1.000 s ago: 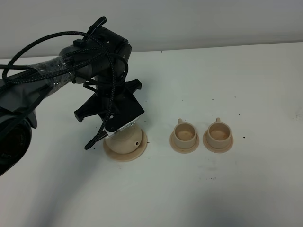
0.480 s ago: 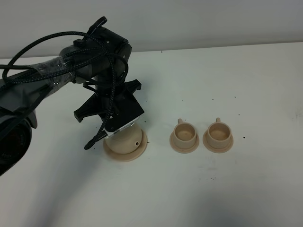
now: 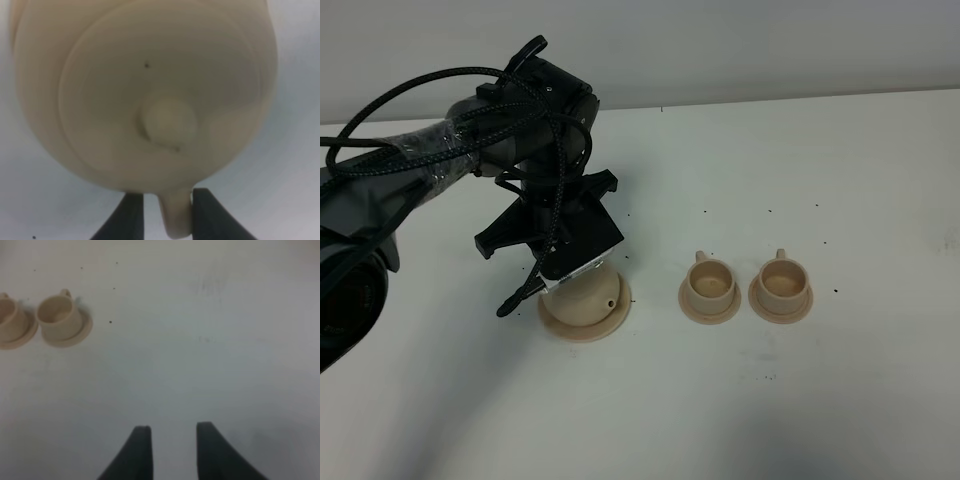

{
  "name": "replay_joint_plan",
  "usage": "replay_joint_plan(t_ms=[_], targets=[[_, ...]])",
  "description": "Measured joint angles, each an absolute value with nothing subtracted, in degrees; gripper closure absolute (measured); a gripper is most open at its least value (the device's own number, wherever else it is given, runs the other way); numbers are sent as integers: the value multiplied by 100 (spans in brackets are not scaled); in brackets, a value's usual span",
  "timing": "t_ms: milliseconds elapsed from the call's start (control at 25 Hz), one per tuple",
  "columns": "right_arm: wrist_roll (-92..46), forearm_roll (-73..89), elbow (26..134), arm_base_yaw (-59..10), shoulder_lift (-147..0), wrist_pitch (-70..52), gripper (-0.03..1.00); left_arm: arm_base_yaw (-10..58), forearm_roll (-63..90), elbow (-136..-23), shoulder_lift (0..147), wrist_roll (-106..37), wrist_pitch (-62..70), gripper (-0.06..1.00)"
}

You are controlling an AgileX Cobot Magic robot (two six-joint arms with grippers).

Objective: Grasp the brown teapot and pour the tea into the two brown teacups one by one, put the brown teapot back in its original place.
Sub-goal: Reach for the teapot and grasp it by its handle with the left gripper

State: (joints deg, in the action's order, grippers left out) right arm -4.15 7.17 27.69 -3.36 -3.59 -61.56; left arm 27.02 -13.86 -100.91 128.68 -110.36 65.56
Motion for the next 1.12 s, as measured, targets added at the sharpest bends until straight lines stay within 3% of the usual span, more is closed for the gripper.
replay_joint_plan(t_ms=[560, 1120], targets=[[-415, 717, 2769, -336, -359, -6156, 73, 2745, -1441, -10097, 12952, -11036, 6578, 81], [-415, 717, 2769, -336, -359, -6156, 73, 2745, -1404, -10103, 12953, -10813, 6594, 81]])
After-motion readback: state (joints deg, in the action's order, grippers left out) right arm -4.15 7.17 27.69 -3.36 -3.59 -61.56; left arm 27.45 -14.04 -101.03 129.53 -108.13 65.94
